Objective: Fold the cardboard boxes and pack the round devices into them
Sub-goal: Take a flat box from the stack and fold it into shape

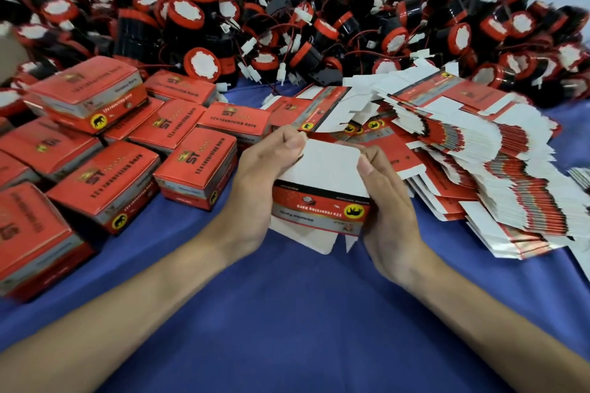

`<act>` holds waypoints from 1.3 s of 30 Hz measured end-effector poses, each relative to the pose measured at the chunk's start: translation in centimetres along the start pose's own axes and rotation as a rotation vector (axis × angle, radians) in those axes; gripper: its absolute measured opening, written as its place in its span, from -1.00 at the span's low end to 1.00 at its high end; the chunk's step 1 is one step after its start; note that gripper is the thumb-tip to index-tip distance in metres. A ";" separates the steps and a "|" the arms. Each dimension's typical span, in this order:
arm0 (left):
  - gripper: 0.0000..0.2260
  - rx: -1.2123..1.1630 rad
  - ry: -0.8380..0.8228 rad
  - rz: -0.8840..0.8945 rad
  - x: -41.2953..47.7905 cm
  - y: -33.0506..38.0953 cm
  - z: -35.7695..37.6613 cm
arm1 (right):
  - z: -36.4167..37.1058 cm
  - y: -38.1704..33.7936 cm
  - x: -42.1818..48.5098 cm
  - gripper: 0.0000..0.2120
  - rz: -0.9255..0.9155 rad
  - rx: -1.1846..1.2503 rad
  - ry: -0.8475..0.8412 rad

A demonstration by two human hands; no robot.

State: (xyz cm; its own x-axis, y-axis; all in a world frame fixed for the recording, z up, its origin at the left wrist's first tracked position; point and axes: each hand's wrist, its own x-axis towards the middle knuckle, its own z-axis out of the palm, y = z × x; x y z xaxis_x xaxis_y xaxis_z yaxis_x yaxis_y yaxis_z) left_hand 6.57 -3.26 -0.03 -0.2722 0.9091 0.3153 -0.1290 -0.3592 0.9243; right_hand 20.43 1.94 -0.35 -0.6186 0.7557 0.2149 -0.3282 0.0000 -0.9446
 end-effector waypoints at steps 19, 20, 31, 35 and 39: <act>-0.63 0.087 0.234 -0.178 1.7 1.0 1.7 | 0.0 0.9 -0.8 -0.74 -0.684 -0.645 0.174; -0.62 0.154 0.251 -0.088 1.2 0.4 1.3 | 0.1 0.9 -0.8 -0.77 -0.726 -0.674 0.157; -0.82 0.244 0.056 0.255 -0.9 -0.6 0.6 | 0.6 0.4 -0.4 -0.66 -0.599 -0.707 0.155; -0.79 0.354 0.012 0.232 -1.4 -0.9 0.9 | 0.2 0.2 -0.3 -0.86 -0.532 -0.558 0.128; -0.73 0.438 0.113 0.275 -1.2 -0.9 1.4 | 0.3 0.2 -0.4 -0.77 -0.506 -0.475 0.106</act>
State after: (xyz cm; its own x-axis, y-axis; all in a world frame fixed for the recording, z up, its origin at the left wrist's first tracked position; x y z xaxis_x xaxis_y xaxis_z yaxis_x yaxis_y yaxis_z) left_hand 8.31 -3.69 -0.98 -0.3443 0.7562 0.5564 0.3657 -0.4378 0.8213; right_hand 20.41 1.43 -0.55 -0.3913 0.6473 0.6541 -0.1951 0.6363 -0.7464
